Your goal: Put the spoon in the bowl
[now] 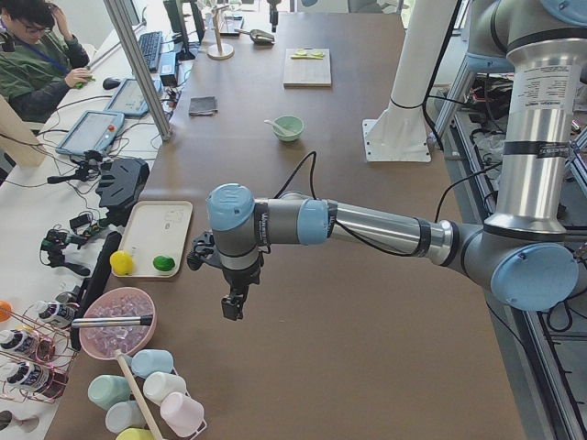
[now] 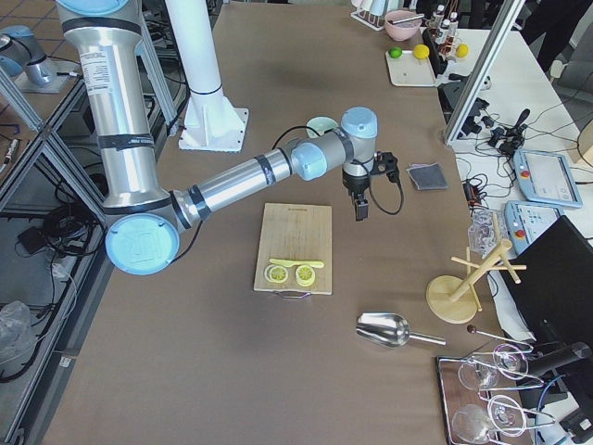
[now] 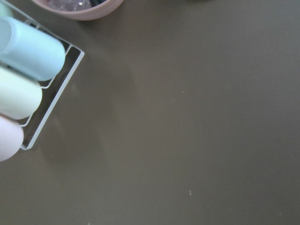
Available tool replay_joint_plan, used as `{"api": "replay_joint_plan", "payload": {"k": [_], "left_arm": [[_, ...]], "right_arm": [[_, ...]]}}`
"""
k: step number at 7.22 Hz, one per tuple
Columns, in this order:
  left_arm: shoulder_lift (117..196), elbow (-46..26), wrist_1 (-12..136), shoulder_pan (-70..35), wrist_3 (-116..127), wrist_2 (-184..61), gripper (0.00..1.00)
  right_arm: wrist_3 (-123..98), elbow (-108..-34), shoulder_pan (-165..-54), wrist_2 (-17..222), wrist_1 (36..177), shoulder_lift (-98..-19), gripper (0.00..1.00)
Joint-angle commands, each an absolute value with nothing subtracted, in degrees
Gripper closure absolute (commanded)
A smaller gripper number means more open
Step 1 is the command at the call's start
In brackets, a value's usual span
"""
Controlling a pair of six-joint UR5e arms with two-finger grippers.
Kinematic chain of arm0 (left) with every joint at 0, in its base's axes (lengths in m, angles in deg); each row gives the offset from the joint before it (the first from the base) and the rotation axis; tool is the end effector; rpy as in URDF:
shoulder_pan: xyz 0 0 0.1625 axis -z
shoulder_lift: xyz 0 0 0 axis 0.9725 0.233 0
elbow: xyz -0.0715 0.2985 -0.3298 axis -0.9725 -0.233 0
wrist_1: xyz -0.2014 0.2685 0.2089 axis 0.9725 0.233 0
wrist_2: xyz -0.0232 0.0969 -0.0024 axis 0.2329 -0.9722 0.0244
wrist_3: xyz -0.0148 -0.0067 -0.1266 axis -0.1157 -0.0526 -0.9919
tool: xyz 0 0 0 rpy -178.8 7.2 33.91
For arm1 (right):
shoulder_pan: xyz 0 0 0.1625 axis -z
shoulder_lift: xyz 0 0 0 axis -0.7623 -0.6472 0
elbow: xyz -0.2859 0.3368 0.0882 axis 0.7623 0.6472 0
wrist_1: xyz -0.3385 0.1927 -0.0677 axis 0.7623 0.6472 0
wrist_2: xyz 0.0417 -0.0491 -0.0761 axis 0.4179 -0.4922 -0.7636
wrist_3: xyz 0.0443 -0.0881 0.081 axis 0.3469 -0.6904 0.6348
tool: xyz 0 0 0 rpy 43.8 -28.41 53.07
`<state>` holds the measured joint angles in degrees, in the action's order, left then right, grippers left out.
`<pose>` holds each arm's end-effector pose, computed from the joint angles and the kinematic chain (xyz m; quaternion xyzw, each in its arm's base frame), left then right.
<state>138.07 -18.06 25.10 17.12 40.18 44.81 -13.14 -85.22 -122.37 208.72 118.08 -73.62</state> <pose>-0.0853 -0.4691 0.6479 0.0640 0.3162 0.1319 0.9373 -0.1032 -0.5082 0.5216 0.0912 -0.3703 -0.0786 0.9211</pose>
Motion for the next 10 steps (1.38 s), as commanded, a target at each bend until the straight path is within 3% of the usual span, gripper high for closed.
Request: {"api": "replay_joint_plan", "payload": {"k": [1,4,6,8,10], "left_arm": [[136.18,-18.91,27.1,17.87,40.49,43.64,0.01],[132.4,-22.69,27.19,18.21,40.57,50.63,0.01],[132.14,-22.08,26.75,18.22,40.57,53.84,0.01],[131.17,-21.99,26.92,18.22,40.84,53.4,0.01],[131.17,-21.99,27.1,18.22,40.92,53.48,0.01]], "right_arm": [[-32.34,-84.84,-133.38,211.07,118.07,-85.33,0.0],[-39.09,-84.84,-140.89,210.19,117.71,-93.99,0.0],[-38.3,-84.84,-140.9,210.28,118.06,-94.0,0.0],[-39.17,-87.28,-140.64,208.01,131.51,-89.98,0.0],[-38.92,-88.62,-141.07,208.34,132.83,-90.48,0.0]]}}
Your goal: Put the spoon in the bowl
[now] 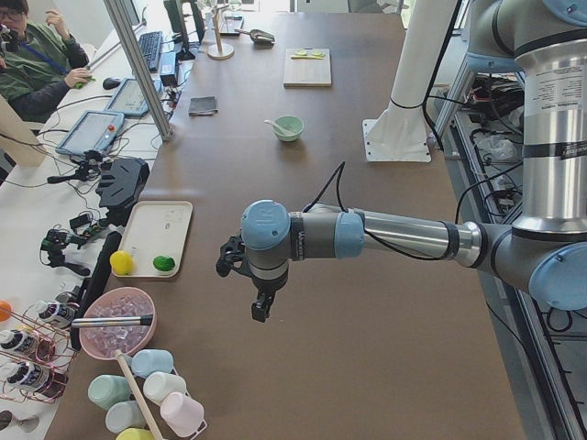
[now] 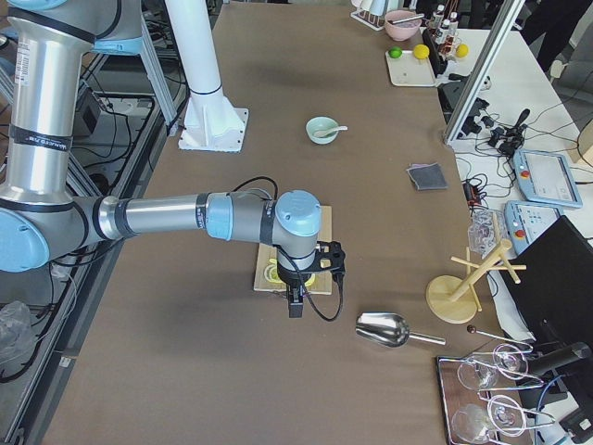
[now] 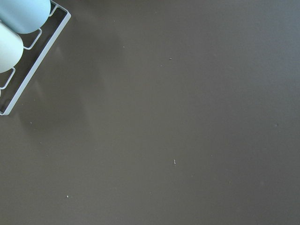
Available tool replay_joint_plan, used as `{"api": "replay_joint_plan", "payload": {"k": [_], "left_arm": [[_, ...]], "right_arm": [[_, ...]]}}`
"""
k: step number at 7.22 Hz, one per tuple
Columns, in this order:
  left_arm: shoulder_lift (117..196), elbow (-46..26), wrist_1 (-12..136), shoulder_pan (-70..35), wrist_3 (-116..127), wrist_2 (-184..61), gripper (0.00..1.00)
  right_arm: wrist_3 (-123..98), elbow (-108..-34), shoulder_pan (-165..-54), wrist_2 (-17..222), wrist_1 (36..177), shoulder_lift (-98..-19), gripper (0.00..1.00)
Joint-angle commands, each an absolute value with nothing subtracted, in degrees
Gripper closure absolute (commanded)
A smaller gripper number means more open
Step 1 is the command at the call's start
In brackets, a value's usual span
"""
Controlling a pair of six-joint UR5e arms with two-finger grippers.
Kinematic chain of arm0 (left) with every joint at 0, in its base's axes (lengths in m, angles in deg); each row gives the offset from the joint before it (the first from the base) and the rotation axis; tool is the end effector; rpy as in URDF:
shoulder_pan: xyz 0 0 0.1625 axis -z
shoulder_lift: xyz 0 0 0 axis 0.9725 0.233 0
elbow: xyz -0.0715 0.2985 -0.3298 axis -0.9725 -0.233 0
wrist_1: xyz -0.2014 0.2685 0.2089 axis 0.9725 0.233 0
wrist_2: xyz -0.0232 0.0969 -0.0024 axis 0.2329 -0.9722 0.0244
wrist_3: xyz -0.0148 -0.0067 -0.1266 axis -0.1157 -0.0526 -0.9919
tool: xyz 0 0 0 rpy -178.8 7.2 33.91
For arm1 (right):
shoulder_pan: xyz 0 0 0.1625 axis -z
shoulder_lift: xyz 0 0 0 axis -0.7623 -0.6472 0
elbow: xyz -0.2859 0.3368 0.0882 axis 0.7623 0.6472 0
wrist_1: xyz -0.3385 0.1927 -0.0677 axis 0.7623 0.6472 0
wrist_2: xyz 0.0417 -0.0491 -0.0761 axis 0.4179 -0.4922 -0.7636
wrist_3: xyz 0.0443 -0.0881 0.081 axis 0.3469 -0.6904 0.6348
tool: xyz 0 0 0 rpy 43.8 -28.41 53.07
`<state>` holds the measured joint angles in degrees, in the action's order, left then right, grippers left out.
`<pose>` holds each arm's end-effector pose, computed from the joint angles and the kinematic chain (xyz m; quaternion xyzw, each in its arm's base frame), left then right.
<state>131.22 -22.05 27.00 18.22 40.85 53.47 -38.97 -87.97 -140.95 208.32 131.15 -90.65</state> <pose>-0.0757 -0.4164 0.6528 0.0768 0.3857 0.1214 0.9114 0.0615 -0.3675 0.6582 0.0023 -0.3335 -0.0590 0.9409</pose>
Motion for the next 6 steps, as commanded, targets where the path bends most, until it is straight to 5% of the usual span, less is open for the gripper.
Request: {"api": "replay_joint_plan", "payload": {"k": [1,6], "left_arm": [[131.25,-21.73,27.19,18.22,40.93,53.57,0.01],[131.26,-21.72,27.28,18.22,40.93,53.57,0.01]], "right_arm": [[-38.74,-88.53,-141.07,209.47,132.75,-90.4,0.0],[-38.74,-88.0,-140.9,212.38,132.66,-90.48,0.0]]}}
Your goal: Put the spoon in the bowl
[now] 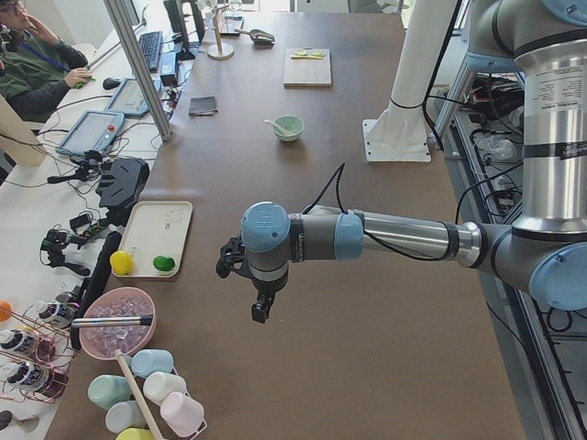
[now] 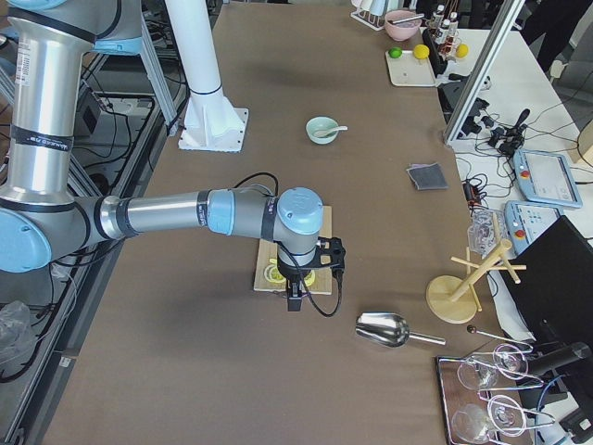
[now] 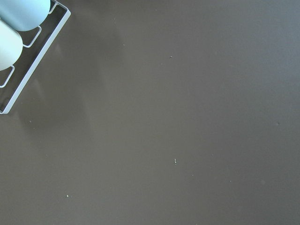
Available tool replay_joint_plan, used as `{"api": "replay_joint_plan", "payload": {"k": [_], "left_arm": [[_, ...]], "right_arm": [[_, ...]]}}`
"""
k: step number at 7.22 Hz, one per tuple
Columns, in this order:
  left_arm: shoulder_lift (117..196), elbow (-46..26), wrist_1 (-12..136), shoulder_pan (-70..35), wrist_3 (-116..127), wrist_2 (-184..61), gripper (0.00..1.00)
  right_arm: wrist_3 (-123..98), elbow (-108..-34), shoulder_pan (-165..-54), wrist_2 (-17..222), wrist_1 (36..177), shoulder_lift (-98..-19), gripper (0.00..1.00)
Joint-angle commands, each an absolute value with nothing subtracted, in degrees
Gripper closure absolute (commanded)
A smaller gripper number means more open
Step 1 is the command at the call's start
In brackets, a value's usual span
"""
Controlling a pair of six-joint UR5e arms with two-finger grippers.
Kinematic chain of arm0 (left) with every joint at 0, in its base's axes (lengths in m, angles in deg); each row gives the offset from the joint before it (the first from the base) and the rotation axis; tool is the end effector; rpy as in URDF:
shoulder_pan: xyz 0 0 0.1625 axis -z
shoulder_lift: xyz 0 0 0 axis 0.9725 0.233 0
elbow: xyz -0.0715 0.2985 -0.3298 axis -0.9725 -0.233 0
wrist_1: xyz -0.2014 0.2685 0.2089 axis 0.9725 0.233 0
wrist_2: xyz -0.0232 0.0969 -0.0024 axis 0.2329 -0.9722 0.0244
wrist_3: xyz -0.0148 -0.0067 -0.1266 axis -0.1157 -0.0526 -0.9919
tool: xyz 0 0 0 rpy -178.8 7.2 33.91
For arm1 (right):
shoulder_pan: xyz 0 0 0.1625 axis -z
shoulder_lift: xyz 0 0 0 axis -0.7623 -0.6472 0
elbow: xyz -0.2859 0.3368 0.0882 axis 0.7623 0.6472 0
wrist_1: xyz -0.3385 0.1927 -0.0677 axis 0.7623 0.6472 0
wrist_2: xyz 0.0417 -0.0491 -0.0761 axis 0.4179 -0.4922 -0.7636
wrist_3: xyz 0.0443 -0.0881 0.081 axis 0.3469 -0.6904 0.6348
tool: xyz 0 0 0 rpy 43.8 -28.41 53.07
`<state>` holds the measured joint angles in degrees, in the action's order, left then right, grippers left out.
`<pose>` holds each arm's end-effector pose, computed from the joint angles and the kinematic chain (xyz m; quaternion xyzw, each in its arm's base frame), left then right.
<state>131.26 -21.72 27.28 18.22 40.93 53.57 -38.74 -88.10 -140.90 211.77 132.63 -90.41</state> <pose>-0.0756 -0.4169 0.6545 0.0771 0.3865 0.1219 0.9110 0.0554 -0.3676 0.6530 -0.0045 -0.3623 -0.0523 0.9306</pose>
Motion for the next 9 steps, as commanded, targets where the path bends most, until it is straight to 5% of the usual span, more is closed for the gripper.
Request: {"api": "replay_joint_plan", "payload": {"k": [1,9], "left_arm": [[131.26,-21.81,27.28,18.22,40.93,53.57,0.01],[131.17,-21.9,27.28,18.22,40.93,53.49,0.01]], "right_arm": [[-38.74,-88.0,-140.81,212.38,132.66,-90.48,0.0],[-38.83,-88.09,-140.02,212.82,132.66,-90.57,0.0]]}}
